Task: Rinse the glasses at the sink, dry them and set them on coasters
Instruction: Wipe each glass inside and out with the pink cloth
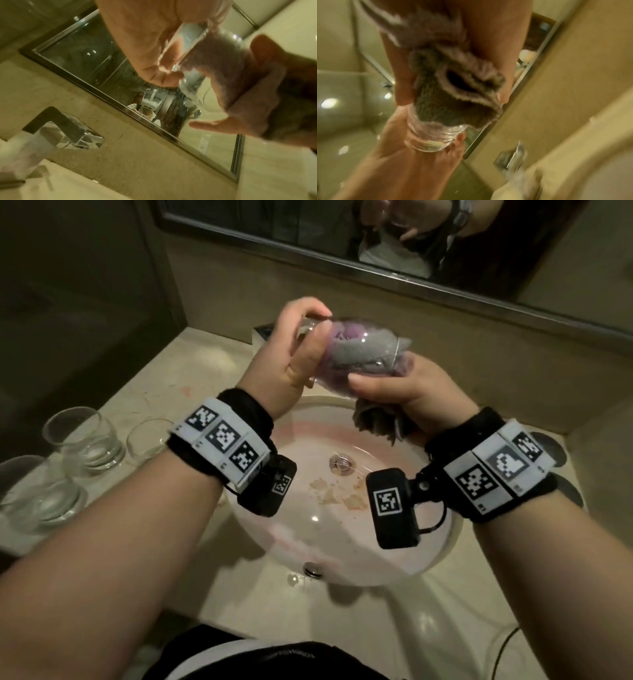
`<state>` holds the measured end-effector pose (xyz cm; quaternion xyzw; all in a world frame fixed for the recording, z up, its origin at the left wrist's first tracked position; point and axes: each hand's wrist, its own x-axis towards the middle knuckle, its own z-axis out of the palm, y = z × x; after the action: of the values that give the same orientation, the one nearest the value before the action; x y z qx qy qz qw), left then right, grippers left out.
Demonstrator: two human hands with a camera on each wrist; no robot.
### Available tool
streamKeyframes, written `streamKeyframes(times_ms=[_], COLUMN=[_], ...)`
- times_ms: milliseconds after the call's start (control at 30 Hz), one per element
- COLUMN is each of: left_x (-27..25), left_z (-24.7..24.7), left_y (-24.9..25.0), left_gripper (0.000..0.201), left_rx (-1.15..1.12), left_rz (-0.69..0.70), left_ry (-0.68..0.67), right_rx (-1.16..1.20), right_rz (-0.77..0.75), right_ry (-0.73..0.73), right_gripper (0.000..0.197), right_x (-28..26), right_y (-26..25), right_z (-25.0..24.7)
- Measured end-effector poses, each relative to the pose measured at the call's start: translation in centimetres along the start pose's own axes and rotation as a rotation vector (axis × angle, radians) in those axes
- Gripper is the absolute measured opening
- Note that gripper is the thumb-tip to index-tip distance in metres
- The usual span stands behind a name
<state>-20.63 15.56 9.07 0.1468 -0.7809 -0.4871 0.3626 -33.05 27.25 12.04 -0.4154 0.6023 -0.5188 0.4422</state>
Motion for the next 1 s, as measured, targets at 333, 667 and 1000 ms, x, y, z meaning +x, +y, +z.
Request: streamKeyframes(times_ms=[333, 667, 1000], left_x=[3.7, 4.2, 5.9], left_z=[0.4, 0.0, 1.0], left_y=[0.9, 0.4, 2.2], left_gripper=[0.064, 0.034, 0.048], left_rx=[-0.371, -0.025, 0.081], left_rz=[-0.626, -0.042, -0.231], left_ry=[-0.084, -0.179, -0.047], right_rx=[-0.758, -0.329, 0.102], right_rz=[-0.175, -0.167, -0.043], right_ry=[-0.048, 0.103, 0.050], right_gripper=[0.024, 0.027, 0.027], right_x=[0.2, 0.2, 1.0], right_y=[-2.9, -2.6, -2.5], right_z=[-1.8, -3.5, -2.8])
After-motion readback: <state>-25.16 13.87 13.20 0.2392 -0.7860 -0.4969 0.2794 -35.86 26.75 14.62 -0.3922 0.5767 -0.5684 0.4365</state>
